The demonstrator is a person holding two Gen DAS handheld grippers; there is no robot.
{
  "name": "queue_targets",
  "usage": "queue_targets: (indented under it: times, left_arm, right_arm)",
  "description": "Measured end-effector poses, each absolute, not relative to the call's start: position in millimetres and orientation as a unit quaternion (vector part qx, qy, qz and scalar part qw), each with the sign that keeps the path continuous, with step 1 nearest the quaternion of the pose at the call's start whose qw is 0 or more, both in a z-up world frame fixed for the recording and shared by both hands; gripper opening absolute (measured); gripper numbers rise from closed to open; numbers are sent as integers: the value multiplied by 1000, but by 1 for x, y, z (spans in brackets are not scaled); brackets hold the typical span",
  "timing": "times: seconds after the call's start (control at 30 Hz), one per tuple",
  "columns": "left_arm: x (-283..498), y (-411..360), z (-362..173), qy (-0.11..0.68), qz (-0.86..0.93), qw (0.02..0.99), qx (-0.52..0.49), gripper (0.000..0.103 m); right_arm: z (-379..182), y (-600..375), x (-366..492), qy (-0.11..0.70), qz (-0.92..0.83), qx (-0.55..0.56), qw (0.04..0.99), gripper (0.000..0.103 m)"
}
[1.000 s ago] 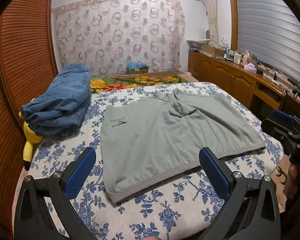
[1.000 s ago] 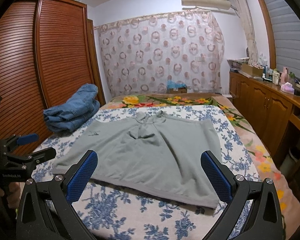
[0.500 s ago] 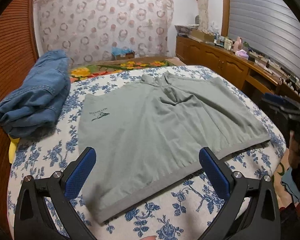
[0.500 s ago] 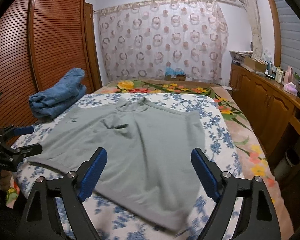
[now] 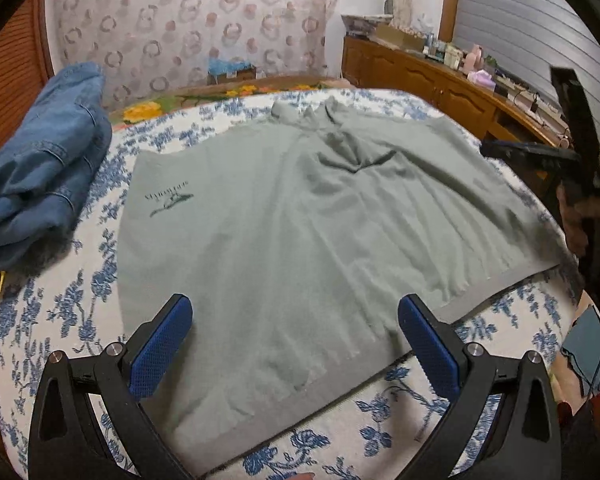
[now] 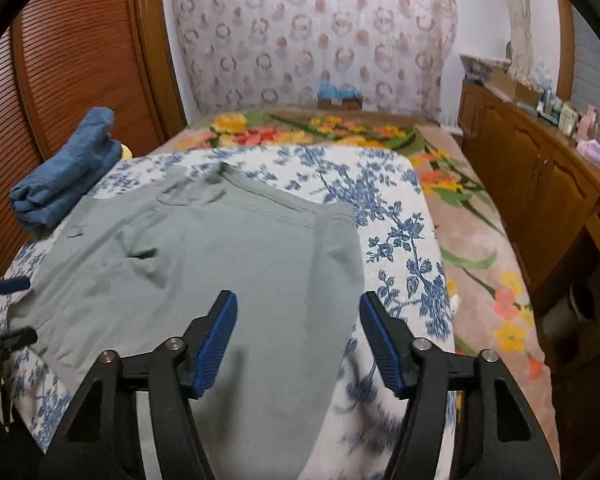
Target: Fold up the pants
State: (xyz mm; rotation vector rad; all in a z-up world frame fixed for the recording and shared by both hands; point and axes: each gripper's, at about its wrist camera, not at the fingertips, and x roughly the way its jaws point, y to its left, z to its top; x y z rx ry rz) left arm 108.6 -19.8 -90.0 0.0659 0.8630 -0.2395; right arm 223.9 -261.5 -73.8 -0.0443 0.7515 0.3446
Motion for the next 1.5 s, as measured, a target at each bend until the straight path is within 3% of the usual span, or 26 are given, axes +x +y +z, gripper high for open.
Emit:
queue_targets:
  times: [0.3,0.53,0.6,0.73,0.8,0.83,0.87,1.23,1.5]
  left_arm:
    - [113,-18,-102,438,-118,890,28,103]
    - [115,-21,-102,439,-112,890,39,103]
    - [115,-22,-102,440,-110,890,43,103]
    - [117,-23,-103,441,-105,890,47,103]
    - [117,-23,-103,441,-106,890,48,103]
    - [118,-23,-103,441,-106,890,48,103]
    - [118,-23,-103,441,-106,890,48,103]
    - [116,-24,-102,440,-101,891,47,103]
    - [114,-25,-101,443,-98,890,46,103]
  right_arm:
    - [-61,-272,265,398,156,36,903,32]
    - [-59,-269,257,401,189,36,896,5]
    - [-46,-273,248,379,171,19,909,4]
    - [-26,-285,230,358,64,-20,931,4]
    - [-21,-289,225,360,56,-16,931,19]
    - [-21,-291,222,368,57,-9,928,37]
    - [-20,-293,216,371,54,-5,927,41]
    - [-8,-292,132,370,164,-21,914,41]
    - [-27,-290,44,379,215,-45,899,51]
